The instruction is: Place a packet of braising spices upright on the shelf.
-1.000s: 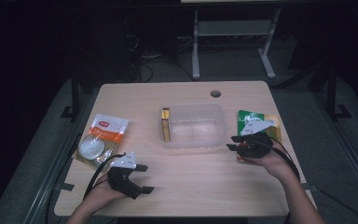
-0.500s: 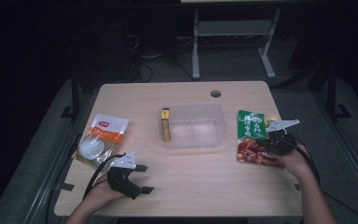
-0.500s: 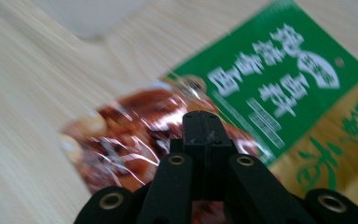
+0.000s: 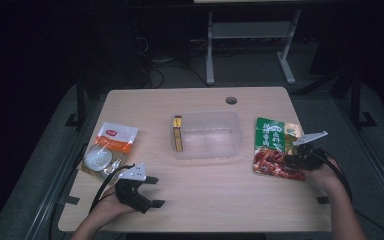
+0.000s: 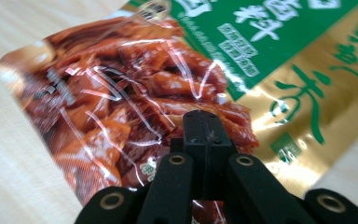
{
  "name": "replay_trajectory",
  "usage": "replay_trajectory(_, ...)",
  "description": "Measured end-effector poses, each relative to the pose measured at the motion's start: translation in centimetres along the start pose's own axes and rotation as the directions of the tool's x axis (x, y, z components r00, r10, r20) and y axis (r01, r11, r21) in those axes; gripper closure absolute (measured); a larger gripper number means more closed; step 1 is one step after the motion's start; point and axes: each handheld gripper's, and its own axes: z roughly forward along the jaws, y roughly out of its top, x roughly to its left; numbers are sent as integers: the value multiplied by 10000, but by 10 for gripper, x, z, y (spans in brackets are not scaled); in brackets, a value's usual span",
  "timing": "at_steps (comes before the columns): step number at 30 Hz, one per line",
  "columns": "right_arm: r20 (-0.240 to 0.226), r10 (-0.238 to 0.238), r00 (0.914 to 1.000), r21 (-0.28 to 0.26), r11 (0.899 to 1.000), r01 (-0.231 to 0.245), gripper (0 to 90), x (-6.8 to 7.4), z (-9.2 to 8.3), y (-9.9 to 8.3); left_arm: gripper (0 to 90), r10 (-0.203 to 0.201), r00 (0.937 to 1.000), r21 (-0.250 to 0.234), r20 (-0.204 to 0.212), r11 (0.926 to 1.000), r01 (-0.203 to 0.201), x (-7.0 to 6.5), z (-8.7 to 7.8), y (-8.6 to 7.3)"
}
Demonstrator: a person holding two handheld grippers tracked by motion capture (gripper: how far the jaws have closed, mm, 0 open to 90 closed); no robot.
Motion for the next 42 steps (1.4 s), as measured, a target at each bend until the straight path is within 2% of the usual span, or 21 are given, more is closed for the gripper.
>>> replay_trajectory(1,0,0,10000,0,10000,0,900,0,0,0,135,0,10000,0,0,10000,0,0,0,0)
replay_trajectory(3,-313,-342,9989,126,9993,346,900,6,1,2,135,-12,10000,13,10,10000,12,0,0,0)
replay_trajectory(8,-1001,-956,9904,410,9941,1001,900,22,4,10,135,-45,10000,-36,82,10000,45,0,2,0)
replay_trajectory(10,-1410,-1204,9827,471,9906,1282,900,30,7,14,135,-39,10000,2,78,10000,39,0,2,0)
replay_trajectory(11,-1410,-1204,9827,471,9906,1282,900,30,7,14,135,-39,10000,2,78,10000,39,0,2,0)
replay_trajectory(12,-1779,-1463,9731,432,9868,1562,900,37,12,18,135,-16,10000,31,70,10000,16,0,2,0)
replay_trajectory(14,-1716,-1776,9690,441,9812,1877,900,44,14,21,135,-6,10000,29,85,10000,5,0,2,0)
replay_trajectory(16,-1643,-1877,9684,415,9796,1969,900,46,13,23,135,4,10000,13,70,10000,-4,0,1,0)
replay_trajectory(18,-1232,-1751,9768,281,9833,1798,900,40,11,23,135,-18,10000,63,71,10000,18,0,1,0)
replay_trajectory(19,-1232,-1751,9768,281,9833,1798,900,40,11,23,135,-18,10000,63,71,10000,18,0,1,0)
replay_trajectory(20,-473,-1610,9858,250,9864,1623,900,28,7,22,135,-17,10000,72,81,10000,16,1,1,0)
replay_trajectory(22,197,-1270,9917,139,9918,1267,900,13,2,19,135,-2,10000,52,85,10000,1,1,1,0)
replay_trajectory(23,197,-1270,9917,139,9918,1267,900,13,2,19,135,-2,10000,52,85,10000,1,1,1,0)
replay_trajectory(24,872,-848,9926,79,9964,844,900,0,0,16,135,-14,10000,39,90,10000,13,2,2,0)
replay_trajectory(25,1136,-687,9911,39,9976,687,900,-6,0,15,135,-42,10000,55,77,10000,41,1,2,0)
replay_trajectory(27,1276,-608,9900,-86,9980,624,900,-12,1,15,135,-56,10000,83,65,10000,55,1,2,0)
replay_trajectory(28,1380,-365,9898,-329,9986,414,900,-21,4,19,135,-70,9999,103,79,9999,69,2,3,0)
replay_trajectory(32,1604,-270,9867,-366,9988,333,900,-37,14,39,135,-72,10000,131,-41,9999,73,4,4,0)
replay_trajectory(34,1603,-121,9870,-591,9980,218,900,-46,21,49,135,-115,9999,123,-36,9999,115,5,4,0)
replay_trajectory(38,1866,126,9824,-519,9986,-29,900,-61,36,66,135,-160,9999,114,22,9998,159,6,5,0)
replay_trajectory(42,2046,447,9778,-487,9982,-355,900,-72,46,73,135,-170,9998,147,86,9997,169,5,7,0)
